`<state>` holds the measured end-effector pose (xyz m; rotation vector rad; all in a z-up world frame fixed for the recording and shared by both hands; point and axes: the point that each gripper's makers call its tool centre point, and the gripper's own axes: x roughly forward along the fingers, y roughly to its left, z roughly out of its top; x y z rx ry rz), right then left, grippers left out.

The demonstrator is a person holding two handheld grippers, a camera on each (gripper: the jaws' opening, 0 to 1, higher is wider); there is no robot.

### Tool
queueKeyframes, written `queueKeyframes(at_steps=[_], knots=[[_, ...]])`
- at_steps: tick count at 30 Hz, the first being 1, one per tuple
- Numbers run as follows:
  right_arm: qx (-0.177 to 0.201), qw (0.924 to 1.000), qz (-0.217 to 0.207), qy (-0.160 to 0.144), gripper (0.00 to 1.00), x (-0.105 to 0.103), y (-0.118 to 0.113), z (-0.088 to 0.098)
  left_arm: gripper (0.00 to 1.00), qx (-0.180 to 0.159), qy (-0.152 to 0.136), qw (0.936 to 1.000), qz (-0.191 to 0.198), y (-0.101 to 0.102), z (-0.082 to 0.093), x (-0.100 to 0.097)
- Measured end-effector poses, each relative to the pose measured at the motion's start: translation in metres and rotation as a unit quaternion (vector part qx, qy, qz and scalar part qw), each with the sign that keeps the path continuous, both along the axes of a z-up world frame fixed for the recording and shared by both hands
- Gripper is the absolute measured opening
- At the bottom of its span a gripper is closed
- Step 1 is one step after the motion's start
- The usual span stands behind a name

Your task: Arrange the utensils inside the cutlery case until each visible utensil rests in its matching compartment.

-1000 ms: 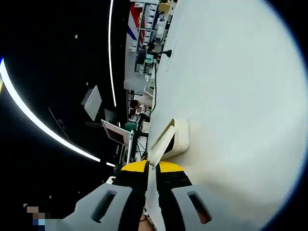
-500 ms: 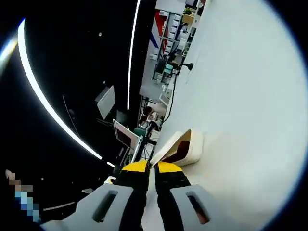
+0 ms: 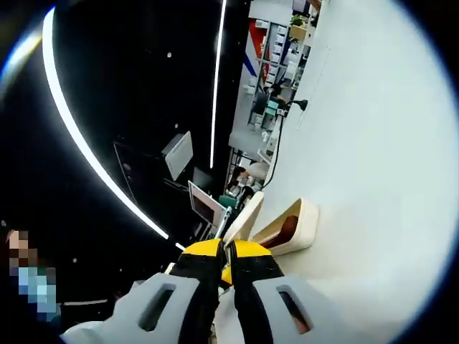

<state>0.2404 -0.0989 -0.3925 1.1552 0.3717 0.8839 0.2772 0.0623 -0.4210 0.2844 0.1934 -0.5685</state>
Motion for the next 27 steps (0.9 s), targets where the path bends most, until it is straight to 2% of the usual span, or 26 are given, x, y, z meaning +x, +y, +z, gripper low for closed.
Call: queueKeyframes(at_steps=[5, 8, 11, 12, 16, 21, 24, 27], knots=[[0.022, 0.9994, -0.028, 0.002, 0.02, 0.006, 0.004, 0.005, 0.61, -0.032, 0.011, 0.9992, 0.021, 0.010, -0.001, 0.004], [0.023, 0.9991, -0.036, -0.003, 0.02, 0.008, 0.010, 0.007, 0.56, -0.020, 0.013, 0.9988, 0.042, 0.019, -0.005, 0.008], [0.022, 0.9988, -0.039, -0.022, 0.02, 0.009, 0.014, 0.014, 0.53, -0.013, 0.009, 0.9986, 0.051, 0.025, -0.005, 0.010], [0.024, 0.9984, -0.045, -0.026, 0.02, 0.010, 0.014, 0.016, 0.54, -0.020, 0.009, 0.9984, 0.051, 0.027, -0.003, 0.010], [0.038, 0.9971, -0.054, -0.039, 0.02, 0.016, 0.016, 0.025, 0.53, -0.096, 0.024, 0.9939, 0.050, 0.033, 0.006, 0.011], [0.025, 0.9942, -0.085, -0.061, 0.02, 0.028, 0.019, 0.028, 0.45, -0.114, 0.039, 0.9896, 0.079, 0.050, 0.001, 0.016], [0.007, 0.9917, -0.103, -0.077, 0.02, 0.031, 0.021, 0.028, 0.39, -0.133, 0.065, 0.9859, 0.078, 0.049, -0.008, 0.017], [0.003, 0.9905, -0.109, -0.083, 0.02, 0.032, 0.023, 0.027, 0.35, -0.149, 0.074, 0.9833, 0.074, 0.047, -0.013, 0.017]])
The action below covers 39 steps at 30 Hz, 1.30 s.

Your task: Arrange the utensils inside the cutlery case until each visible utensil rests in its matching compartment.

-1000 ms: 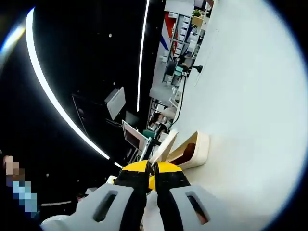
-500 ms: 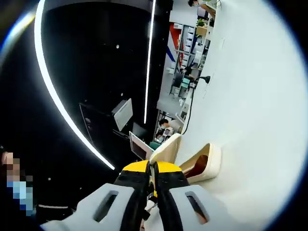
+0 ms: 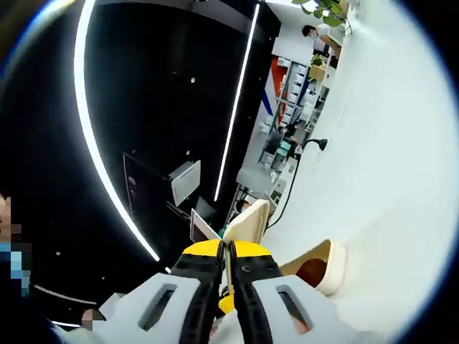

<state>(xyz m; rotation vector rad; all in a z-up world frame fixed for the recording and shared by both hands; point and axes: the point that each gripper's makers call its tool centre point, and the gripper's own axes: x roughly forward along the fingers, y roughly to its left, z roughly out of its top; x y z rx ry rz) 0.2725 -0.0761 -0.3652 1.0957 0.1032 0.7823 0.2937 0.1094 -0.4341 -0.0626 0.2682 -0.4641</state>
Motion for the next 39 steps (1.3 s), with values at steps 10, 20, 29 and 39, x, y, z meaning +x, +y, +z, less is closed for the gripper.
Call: queueKeyframes(at_steps=[10, 20, 29, 39], knots=[[-0.019, 0.9993, -0.029, -0.015, 0.02, 0.003, 0.002, 0.001, 0.36, -0.052, 0.008, 0.9985, -0.014, -0.006, 0.005, -0.002], [-0.043, 0.9987, -0.019, -0.018, 0.02, -0.007, 0.009, -0.005, 0.44, -0.052, 0.022, 0.9980, -0.028, -0.010, 0.000, -0.005], [-0.069, 0.9974, -0.014, -0.015, 0.02, -0.010, 0.000, -0.014, 0.47, -0.022, 0.023, 0.9989, -0.035, -0.013, -0.002, -0.008], [-0.082, 0.9966, 0.003, -0.001, 0.02, -0.012, -0.004, -0.026, 0.48, -0.017, 0.022, 0.9990, -0.036, -0.013, -0.002, -0.009]])
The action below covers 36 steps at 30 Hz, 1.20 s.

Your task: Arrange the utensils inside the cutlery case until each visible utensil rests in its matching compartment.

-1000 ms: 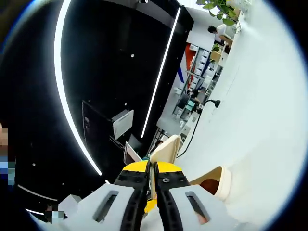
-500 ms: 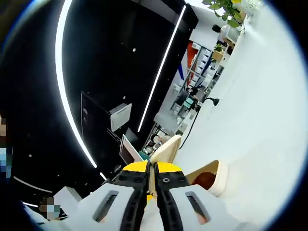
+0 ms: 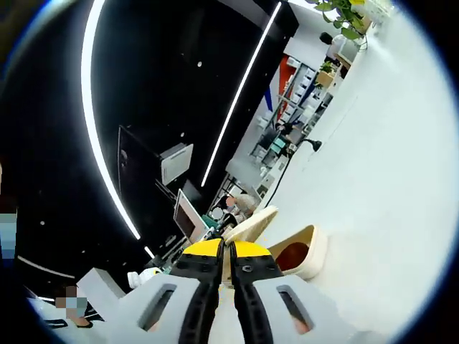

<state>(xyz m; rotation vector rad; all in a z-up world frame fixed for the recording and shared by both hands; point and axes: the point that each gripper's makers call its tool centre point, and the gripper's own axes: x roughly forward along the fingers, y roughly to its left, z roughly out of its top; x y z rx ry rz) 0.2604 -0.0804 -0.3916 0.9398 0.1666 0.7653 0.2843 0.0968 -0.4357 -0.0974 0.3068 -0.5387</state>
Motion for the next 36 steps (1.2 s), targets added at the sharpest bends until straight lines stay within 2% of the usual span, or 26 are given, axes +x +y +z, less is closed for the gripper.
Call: queueKeyframes(at_steps=[4, 7, 11, 13, 19, 22, 24, 25, 27, 29, 30, 31, 32, 34, 35, 36], knots=[[0.004, 0.9998, 0.000, 0.020, 0.03, -0.001, -0.003, -0.005, 0.47, -0.010, 0.002, 0.9999, -0.005, -0.001, 0.002, -0.001], [0.026, 0.9983, 0.000, 0.052, 0.03, 0.001, -0.006, -0.012, 0.47, -0.015, 0.005, 0.9999, -0.007, -0.001, 0.002, -0.001], [0.021, 0.9972, -0.009, 0.071, 0.03, 0.004, -0.008, -0.019, 0.47, -0.007, 0.014, 0.9998, -0.011, -0.002, -0.005, -0.001], [0.031, 0.9958, -0.005, 0.086, 0.03, 0.004, -0.007, -0.020, 0.46, -0.002, 0.019, 0.9997, -0.012, -0.001, -0.008, -0.002], [0.027, 0.9944, 0.011, 0.101, 0.03, 0.000, -0.006, -0.022, 0.46, -0.011, 0.010, 0.9997, -0.019, 0.000, 0.001, -0.003], [0.022, 0.9931, 0.023, 0.113, 0.03, -0.001, -0.007, -0.027, 0.47, 0.022, -0.005, 0.9985, -0.051, 0.000, 0.007, -0.007], [0.018, 0.9928, 0.025, 0.116, 0.04, -0.003, -0.007, -0.029, 0.50, 0.087, -0.022, 0.9927, -0.081, 0.003, 0.013, -0.011], [0.015, 0.9927, 0.027, 0.117, 0.04, -0.003, -0.007, -0.030, 0.53, 0.124, -0.034, 0.9874, -0.092, 0.004, 0.015, -0.010], [0.014, 0.9926, 0.028, 0.117, 0.04, -0.004, -0.006, -0.030, 0.60, 0.192, -0.051, 0.9728, -0.119, 0.005, 0.019, -0.009], [0.011, 0.9926, 0.031, 0.117, 0.04, -0.004, -0.005, -0.031, 0.63, 0.245, -0.062, 0.9545, -0.158, 0.000, 0.022, -0.008], [0.010, 0.9924, 0.032, 0.118, 0.04, -0.005, -0.005, -0.031, 0.66, 0.269, -0.071, 0.9423, -0.187, -0.005, 0.024, -0.009], [0.010, 0.9920, 0.034, 0.121, 0.04, -0.005, -0.004, -0.032, 0.68, 0.293, -0.079, 0.9271, -0.220, -0.011, 0.023, -0.010], [0.010, 0.9916, 0.037, 0.124, 0.04, -0.006, -0.003, -0.033, 0.71, 0.322, -0.079, 0.9082, -0.256, -0.016, 0.020, -0.012], [0.007, 0.9913, 0.037, 0.126, 0.04, -0.006, -0.003, -0.035, 0.78, 0.373, -0.081, 0.8744, -0.299, -0.023, 0.016, -0.008], [0.003, 0.9916, 0.036, 0.124, 0.04, -0.006, -0.003, -0.035, 0.77, 0.401, -0.079, 0.8529, -0.325, -0.027, 0.014, -0.004], [-0.002, 0.9920, 0.038, 0.121, 0.04, -0.007, -0.002, -0.035, 0.75, 0.409, -0.070, 0.8473, -0.331, -0.028, 0.012, -0.002]])
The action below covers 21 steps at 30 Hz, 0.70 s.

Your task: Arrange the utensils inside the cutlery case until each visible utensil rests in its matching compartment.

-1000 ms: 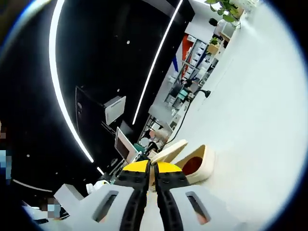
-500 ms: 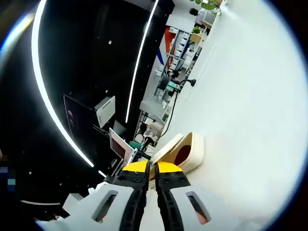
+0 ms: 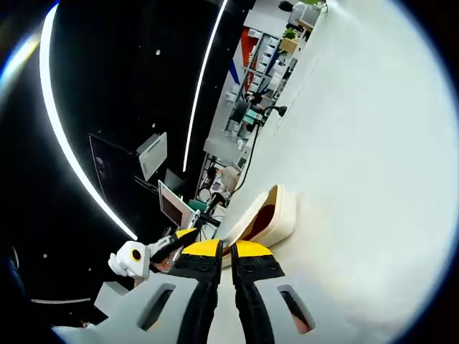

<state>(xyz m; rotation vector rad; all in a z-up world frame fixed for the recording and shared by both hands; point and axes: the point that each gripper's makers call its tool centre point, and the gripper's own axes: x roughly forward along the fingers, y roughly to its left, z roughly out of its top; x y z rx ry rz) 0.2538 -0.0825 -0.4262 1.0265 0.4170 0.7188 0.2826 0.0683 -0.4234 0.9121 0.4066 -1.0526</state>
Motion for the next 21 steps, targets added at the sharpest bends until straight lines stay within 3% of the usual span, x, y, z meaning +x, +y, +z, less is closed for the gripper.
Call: queueKeyframes(at_steps=[2, 6, 8, 10, 13, 16, 19, 20, 21], knots=[[-0.025, 0.9993, 0.015, -0.022, 0.00, -0.004, 0.003, 0.001, 0.73, 0.038, 0.024, 0.9979, -0.046, -0.007, -0.006, 0.000], [-0.047, 0.9988, -0.001, -0.015, 0.00, -0.002, -0.003, -0.002, 0.78, 0.082, 0.094, 0.9876, -0.095, -0.017, -0.021, 0.006], [-0.052, 0.9986, -0.003, -0.010, 0.00, -0.001, -0.006, -0.006, 0.74, 0.093, 0.123, 0.9844, -0.085, -0.018, -0.030, 0.019], [-0.044, 0.9990, -0.001, -0.006, 0.00, -0.003, -0.008, -0.005, 0.68, 0.117, 0.130, 0.9806, -0.089, -0.016, -0.035, 0.028], [-0.036, 0.9993, -0.001, -0.004, 0.00, -0.007, -0.014, -0.001, 0.70, 0.106, 0.159, 0.9771, -0.094, -0.023, -0.036, 0.027], [-0.072, 0.9968, -0.001, -0.036, 0.00, -0.001, -0.026, 0.009, 0.66, 0.094, 0.177, 0.9757, -0.090, -0.026, -0.036, 0.025], [-0.148, 0.9850, -0.006, -0.088, 0.00, 0.013, -0.039, 0.024, 0.67, 0.098, 0.180, 0.9750, -0.086, -0.024, -0.039, 0.025], [-0.184, 0.9767, 0.000, -0.110, 0.00, 0.018, -0.041, 0.028, 0.67, 0.098, 0.184, 0.9744, -0.084, -0.023, -0.039, 0.025], [-0.237, 0.9605, 0.014, -0.145, 0.04, 0.025, -0.042, 0.030, 0.66, 0.096, 0.189, 0.9737, -0.082, -0.023, -0.040, 0.024]])
